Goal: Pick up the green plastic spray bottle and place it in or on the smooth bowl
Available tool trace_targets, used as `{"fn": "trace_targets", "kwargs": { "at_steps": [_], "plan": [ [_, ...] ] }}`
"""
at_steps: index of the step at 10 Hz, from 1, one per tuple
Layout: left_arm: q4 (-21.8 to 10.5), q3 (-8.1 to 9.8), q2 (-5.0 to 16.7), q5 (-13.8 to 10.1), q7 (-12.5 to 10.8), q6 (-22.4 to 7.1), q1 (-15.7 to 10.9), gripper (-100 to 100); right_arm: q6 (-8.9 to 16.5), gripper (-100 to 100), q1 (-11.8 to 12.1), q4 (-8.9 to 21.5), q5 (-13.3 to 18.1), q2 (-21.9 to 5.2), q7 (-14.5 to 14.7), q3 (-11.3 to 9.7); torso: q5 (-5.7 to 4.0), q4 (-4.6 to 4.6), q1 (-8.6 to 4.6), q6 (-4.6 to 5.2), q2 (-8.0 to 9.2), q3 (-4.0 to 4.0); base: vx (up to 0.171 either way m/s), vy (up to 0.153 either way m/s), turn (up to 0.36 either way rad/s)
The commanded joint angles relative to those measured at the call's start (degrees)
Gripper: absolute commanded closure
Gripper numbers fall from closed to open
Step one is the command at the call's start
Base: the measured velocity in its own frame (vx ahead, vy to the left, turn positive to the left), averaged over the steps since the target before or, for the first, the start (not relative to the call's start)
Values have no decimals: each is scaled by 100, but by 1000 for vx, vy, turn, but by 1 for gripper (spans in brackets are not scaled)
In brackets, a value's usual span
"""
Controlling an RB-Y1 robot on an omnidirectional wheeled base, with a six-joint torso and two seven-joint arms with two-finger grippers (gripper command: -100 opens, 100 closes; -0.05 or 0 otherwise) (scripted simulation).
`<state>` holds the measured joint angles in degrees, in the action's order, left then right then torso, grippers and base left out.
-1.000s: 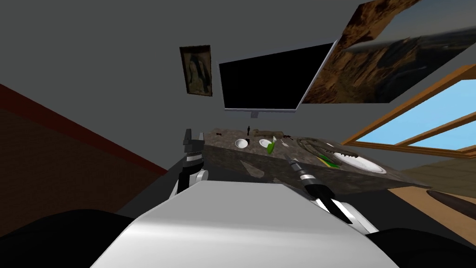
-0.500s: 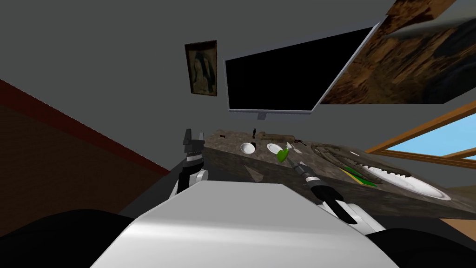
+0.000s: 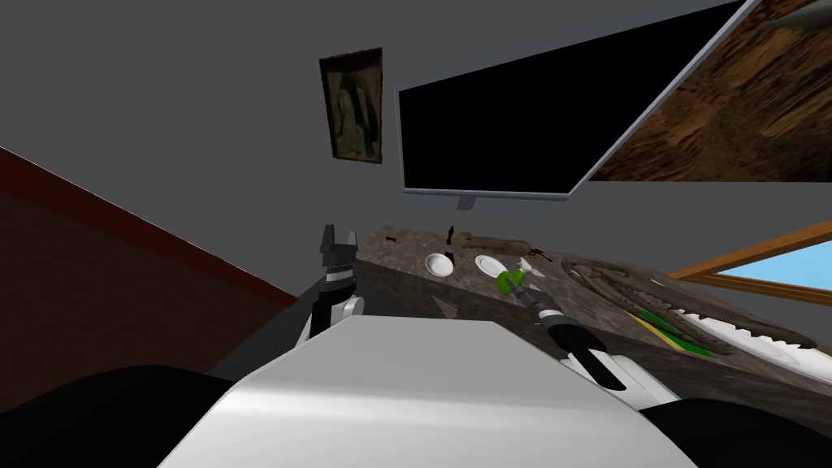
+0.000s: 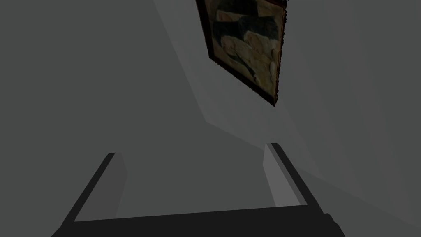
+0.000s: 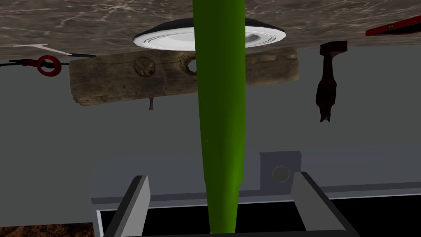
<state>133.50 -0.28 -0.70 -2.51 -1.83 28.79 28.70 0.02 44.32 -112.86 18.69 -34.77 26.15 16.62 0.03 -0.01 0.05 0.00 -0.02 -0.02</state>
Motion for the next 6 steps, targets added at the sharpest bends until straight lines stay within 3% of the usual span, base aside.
{"fn": "trace_targets", "kwargs": {
  "at_steps": [1, 5, 6],
  "plan": [
    [0, 0, 0, 0, 0, 0, 0, 0, 0, 100, 0, 0, 0, 0, 0, 0, 0, 0, 0, 0, 0, 0, 0, 0, 0],
    [0, 0, 0, 0, 0, 0, 0, 0, -2, 100, -1, -2, 1, -1, 1, -1, -3, 2, -7, 2, 8, 5, 0, 0, 0],
    [0, 0, 0, 0, 0, 0, 0, 0, -2, 0, -1, -2, 0, -1, 1, -1, -2, 2, -6, 2, 8, 5, 0, 0, 0]
  ]
}}
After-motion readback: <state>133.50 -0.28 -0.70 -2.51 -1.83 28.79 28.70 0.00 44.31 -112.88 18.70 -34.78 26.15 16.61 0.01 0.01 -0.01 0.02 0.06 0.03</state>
